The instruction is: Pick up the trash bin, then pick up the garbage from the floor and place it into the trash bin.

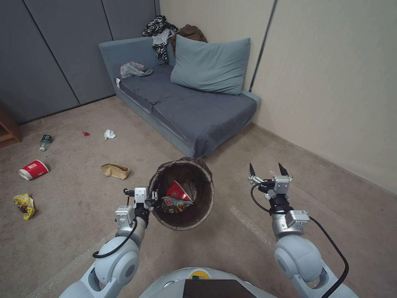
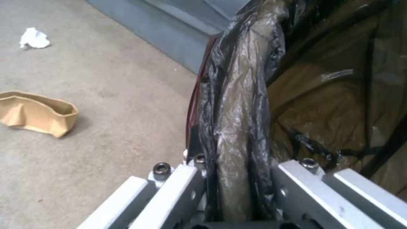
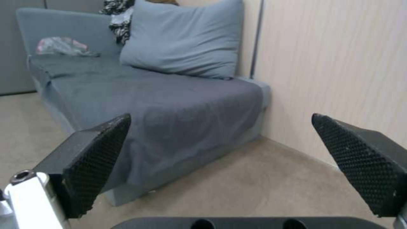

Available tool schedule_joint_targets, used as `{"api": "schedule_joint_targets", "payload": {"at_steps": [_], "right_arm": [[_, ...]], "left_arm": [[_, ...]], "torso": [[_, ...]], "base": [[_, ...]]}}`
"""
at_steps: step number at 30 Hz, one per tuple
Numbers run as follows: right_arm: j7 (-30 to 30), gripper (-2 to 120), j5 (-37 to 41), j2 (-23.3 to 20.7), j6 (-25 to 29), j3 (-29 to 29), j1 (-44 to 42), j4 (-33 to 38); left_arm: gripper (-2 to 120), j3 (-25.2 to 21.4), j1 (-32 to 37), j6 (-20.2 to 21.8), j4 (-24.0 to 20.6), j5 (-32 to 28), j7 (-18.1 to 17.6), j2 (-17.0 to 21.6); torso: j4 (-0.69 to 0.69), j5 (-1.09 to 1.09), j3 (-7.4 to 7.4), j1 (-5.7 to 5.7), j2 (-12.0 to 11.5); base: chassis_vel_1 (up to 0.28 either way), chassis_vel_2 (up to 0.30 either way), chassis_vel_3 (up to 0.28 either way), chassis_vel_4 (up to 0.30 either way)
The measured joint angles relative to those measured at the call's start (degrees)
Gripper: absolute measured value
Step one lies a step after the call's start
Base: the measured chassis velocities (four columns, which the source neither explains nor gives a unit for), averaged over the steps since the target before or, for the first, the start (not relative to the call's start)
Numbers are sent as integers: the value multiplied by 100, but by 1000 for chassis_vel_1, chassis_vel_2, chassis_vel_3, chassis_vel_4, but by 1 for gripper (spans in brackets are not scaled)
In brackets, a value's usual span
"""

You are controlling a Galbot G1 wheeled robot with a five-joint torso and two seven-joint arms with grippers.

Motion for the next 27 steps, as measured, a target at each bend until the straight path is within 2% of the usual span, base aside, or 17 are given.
{"api": "schedule_joint_targets", "payload": {"at_steps": [27], "right_arm": [[19, 100, 0, -17, 0, -62, 63, -59]], "left_arm": [[2, -21, 17, -1, -1, 23, 8, -31]], "torso": [[0, -1, 0, 0, 0]], "base": [[36, 31, 32, 37]]}}
